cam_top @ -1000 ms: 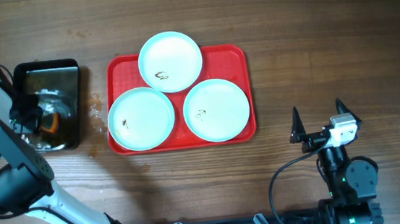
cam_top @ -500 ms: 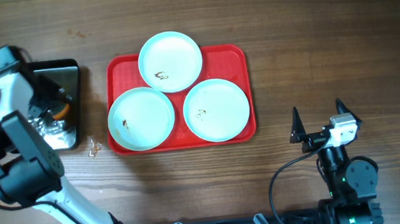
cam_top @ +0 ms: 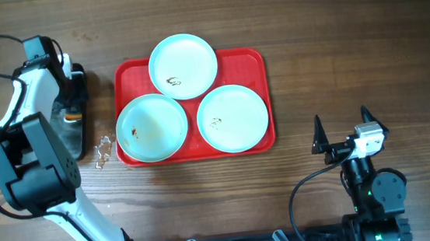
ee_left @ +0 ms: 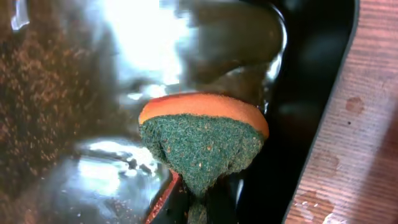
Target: Clean dirty plates on tray and stack at the side
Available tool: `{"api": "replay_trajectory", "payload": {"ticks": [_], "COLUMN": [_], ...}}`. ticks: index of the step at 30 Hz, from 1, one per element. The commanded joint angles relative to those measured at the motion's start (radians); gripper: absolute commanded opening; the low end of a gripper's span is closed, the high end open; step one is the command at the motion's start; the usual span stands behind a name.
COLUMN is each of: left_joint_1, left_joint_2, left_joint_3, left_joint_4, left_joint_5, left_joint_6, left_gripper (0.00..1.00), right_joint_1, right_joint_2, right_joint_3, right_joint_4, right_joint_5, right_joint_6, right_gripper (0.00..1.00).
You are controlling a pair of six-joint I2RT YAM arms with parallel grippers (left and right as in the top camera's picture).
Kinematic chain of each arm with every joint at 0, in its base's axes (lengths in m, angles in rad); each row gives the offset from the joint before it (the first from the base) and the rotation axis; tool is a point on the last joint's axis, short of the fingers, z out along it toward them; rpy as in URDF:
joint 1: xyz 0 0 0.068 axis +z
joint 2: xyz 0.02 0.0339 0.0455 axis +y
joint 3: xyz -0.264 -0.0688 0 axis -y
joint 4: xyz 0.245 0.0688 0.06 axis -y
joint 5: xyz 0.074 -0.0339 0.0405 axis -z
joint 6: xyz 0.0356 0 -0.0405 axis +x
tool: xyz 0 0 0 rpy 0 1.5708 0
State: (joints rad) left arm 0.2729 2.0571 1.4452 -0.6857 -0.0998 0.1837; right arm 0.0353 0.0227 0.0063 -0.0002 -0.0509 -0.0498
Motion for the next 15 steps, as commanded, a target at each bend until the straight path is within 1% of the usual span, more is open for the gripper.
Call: {"api": "replay_trajectory", "payload": {"ticks": [1,3,5,11,15], "left_joint_1": [0.0,0.003,0.008,0.017,0.018], "left_joint_2": [0.018,0.018,0.018,0.018,0.018], "left_joint_3": [-0.007,-0.007,-0.007,-0.007,-0.007], "left_joint_4": [0.016,0.03,0.045,0.059,0.058], "left_joint_5": [0.006,0.005,-0.03,-0.037,-0.051], "left_joint_6": [0.1,0.089,0.041,0.04,-0.071], "left_gripper": [0.04,0.04,0.04,0.04,0.04], "right_joint_1": [-0.005,-0.005,-0.005,-0.005,-0.005], "right_joint_2": [0.001,0.001,0.001,0.001,0.001], "right_joint_3": [-0.001,-0.001,-0.001,-0.001,-0.001], "right_joint_4": [0.002,0.002,0.002,0.002,0.002], "right_joint_5": [0.003,0.003,0.003,0.003,0.003], "right_joint_6": [0.012,0.012,0.012,0.012,0.012], "right_gripper": [1.0,1.0,1.0,1.0,1.0]}}
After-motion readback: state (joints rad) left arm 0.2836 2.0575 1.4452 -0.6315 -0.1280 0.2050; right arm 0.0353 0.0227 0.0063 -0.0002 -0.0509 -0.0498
